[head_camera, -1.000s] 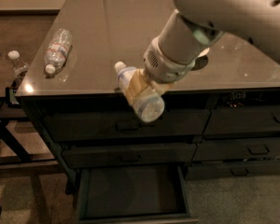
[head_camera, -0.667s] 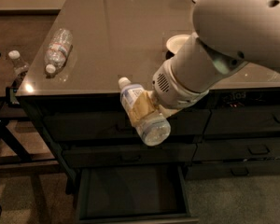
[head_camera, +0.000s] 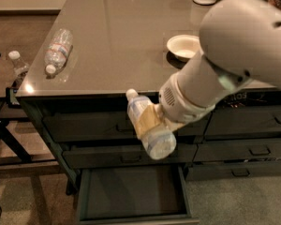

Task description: Place blue plastic bottle into bottom drawer

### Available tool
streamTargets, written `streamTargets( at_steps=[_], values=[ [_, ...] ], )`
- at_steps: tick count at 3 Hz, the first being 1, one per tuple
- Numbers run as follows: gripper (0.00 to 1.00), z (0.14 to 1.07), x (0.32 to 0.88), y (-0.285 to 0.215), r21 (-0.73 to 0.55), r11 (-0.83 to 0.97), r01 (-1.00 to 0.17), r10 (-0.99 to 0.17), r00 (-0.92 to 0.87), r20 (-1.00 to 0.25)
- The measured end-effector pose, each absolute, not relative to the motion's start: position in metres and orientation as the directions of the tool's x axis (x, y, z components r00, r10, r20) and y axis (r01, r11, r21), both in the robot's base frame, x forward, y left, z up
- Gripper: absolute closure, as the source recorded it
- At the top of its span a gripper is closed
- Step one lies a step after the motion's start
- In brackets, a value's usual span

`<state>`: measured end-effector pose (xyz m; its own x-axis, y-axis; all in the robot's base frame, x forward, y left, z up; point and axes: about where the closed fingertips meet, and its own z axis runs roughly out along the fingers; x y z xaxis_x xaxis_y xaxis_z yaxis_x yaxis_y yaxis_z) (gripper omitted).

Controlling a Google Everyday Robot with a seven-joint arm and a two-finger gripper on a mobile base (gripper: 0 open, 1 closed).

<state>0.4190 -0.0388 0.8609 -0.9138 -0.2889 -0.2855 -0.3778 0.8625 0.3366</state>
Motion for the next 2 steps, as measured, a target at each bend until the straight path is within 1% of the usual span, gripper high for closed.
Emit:
streamTargets(
  at_steps=[1,2],
  values=[
    [1.00,0.833,0.389,-0.052,0.351,0.887,-0.300,-0.233,-0.947,-0.221],
    [1.00,0.790,0.360,-0.060,0.377,0.898,-0.228,-0.197,-0.973,-0.120]
  ],
)
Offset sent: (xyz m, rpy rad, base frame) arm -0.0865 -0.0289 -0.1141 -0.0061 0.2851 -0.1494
